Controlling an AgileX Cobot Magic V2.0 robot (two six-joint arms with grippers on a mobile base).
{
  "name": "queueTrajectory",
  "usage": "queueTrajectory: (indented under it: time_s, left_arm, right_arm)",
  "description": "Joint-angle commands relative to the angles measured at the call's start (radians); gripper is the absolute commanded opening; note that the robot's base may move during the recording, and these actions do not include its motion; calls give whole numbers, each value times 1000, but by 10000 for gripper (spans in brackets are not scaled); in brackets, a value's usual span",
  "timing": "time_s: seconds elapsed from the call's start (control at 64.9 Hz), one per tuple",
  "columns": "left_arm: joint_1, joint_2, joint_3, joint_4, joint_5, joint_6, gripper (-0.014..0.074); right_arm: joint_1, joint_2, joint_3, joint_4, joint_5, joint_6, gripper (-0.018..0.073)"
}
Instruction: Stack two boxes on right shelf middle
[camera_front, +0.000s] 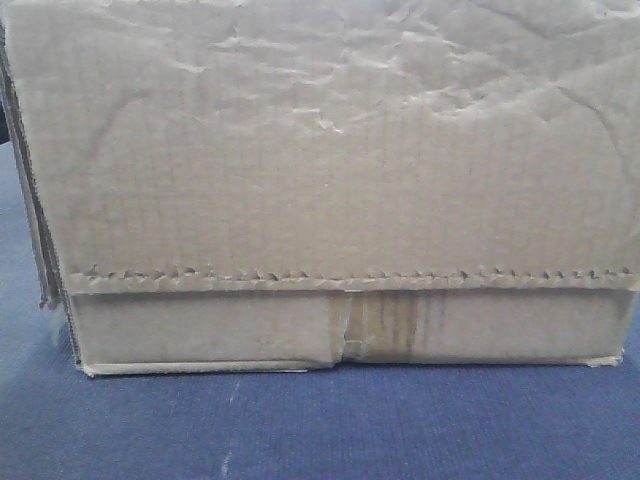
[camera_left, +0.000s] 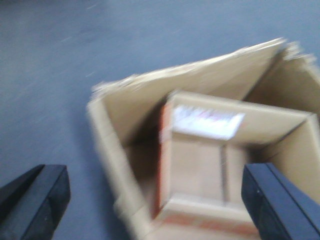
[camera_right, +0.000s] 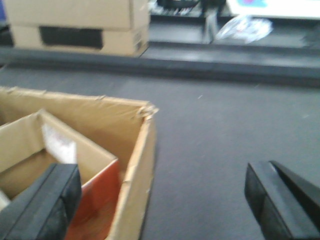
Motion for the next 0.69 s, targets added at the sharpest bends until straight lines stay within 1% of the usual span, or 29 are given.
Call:
queueTrajectory:
  time_s: [0.0,0.108,0.262,0.324,0.478,0.678]
  left_arm:
    - [34,-12,-5,8,68,-2,599]
    - [44,-13,15,10,68,-2,599]
    - [40,-13,93,10,68,-2,599]
    - [40,-13,138,10,68,-4,599]
    - [40,-13,259,8,68,-8,599]
    - [40,-12,389,-29,-37,-8,599]
  right_arm:
    - [34,82,-85,-3,82,-2,570]
    - [57,194,-174,-5,185,-2,570]
    - [57,336,-260,-5,340,-2,570]
    - [57,380,-278,-5,380,-2,570]
    - [57,475,-278,-5,414,-2,570]
    - [57,584,-278,-5,416,-2,570]
